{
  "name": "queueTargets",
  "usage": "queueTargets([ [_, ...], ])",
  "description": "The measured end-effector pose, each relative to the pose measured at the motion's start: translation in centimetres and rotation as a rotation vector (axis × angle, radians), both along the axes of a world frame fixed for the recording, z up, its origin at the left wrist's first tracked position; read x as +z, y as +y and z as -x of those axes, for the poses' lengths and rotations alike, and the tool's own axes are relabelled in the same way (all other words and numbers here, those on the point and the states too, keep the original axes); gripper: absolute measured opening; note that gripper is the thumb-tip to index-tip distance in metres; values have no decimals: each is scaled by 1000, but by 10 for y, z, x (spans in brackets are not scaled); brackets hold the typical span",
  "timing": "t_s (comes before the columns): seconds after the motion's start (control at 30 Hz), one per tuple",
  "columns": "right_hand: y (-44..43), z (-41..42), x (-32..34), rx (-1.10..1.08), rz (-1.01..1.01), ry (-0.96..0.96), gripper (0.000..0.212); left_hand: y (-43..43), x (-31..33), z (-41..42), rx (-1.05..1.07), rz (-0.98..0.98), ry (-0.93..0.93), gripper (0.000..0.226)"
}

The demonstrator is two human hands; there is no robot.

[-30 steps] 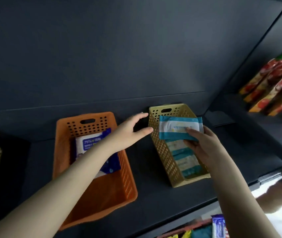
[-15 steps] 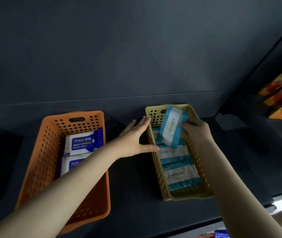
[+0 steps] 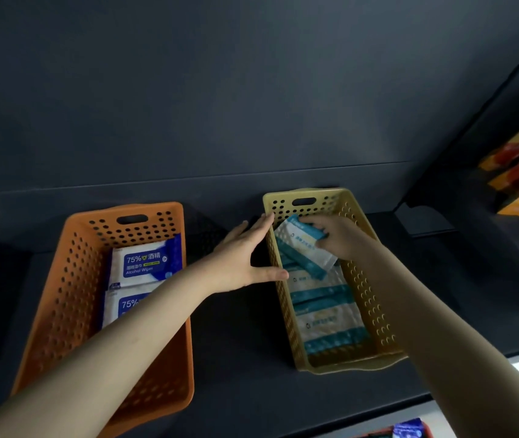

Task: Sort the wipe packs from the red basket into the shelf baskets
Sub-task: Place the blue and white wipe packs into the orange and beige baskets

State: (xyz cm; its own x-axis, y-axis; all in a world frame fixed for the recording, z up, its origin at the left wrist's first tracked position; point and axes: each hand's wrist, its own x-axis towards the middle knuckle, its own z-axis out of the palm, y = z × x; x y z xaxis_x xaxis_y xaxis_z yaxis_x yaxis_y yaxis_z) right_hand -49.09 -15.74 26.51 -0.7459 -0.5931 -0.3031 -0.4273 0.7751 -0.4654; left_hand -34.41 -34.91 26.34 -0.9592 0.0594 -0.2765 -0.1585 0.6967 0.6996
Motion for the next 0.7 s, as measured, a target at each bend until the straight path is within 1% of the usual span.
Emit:
queueTargets([
  [0.1,-4,3,-4,33,-25,146,57,0,0,0,8,-7,-5,112],
  [0.13,-5,-1,-9,24,-59,150,59,-1,-1,0,6,-9,-4,112],
  [0.17,-7,-8,-13,10,-92,118,64,0,0,0,3,-11,-4,111],
  [0.23,-7,-18,-19,-22,-95,31,73,0,1,0,-2,-12,-5,110],
  [0.27,-5,-19,-21,-26,-83,16,73,1,2,0,-3,-12,-8,109],
  [0.33,-1,-13,-18,11,-74,53,69,1,2,0,-1,-15,-10,109],
  [0.4,-1,-5,-18,29,-16,126,67,1,2,0,4,-18,-6,108],
  [0.47,-6,-4,-18,-25,98,137,67,1,1,0,6,-15,-8,108],
  [0.53,-7,-3,-14,-50,137,138,63,1,0,0,2,-13,-12,109],
  [0.63,2,6,7,73,-19,107,55,2,1,0,8,-22,-20,111],
  [0.7,5,15,16,117,-53,66,52,2,2,1,3,-21,-22,111],
])
